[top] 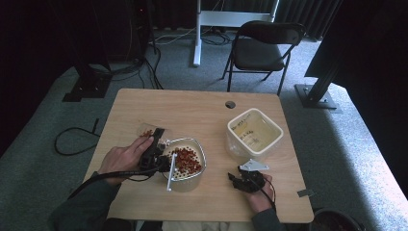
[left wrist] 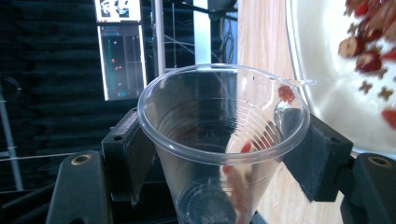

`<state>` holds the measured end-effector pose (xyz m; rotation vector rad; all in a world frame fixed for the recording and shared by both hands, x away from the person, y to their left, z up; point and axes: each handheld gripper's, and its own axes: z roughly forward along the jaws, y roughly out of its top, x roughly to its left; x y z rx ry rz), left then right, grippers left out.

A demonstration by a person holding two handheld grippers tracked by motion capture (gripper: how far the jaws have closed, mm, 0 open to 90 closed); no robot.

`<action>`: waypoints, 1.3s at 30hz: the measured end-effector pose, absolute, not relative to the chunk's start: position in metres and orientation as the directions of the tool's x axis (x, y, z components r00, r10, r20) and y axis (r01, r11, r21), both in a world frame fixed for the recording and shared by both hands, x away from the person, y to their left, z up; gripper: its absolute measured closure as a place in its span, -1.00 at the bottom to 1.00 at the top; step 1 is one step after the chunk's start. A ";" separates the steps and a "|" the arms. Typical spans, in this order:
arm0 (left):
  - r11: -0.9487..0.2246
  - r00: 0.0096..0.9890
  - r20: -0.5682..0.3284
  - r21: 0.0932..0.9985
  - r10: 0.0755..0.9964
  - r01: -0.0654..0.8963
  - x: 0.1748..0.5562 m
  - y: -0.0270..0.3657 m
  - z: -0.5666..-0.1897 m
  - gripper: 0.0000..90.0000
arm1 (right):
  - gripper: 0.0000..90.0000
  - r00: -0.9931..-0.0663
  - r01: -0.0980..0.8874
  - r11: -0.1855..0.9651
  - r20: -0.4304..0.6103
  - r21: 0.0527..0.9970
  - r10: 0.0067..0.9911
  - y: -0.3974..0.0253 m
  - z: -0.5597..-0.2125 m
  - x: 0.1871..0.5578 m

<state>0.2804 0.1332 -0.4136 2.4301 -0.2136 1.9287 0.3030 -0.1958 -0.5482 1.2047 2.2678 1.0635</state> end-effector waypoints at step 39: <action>-0.963 0.162 0.954 -0.233 -0.253 -0.133 0.283 0.131 -0.410 -0.32 | 0.03 -0.573 0.552 0.352 0.037 0.756 0.819 -0.196 -0.548 0.304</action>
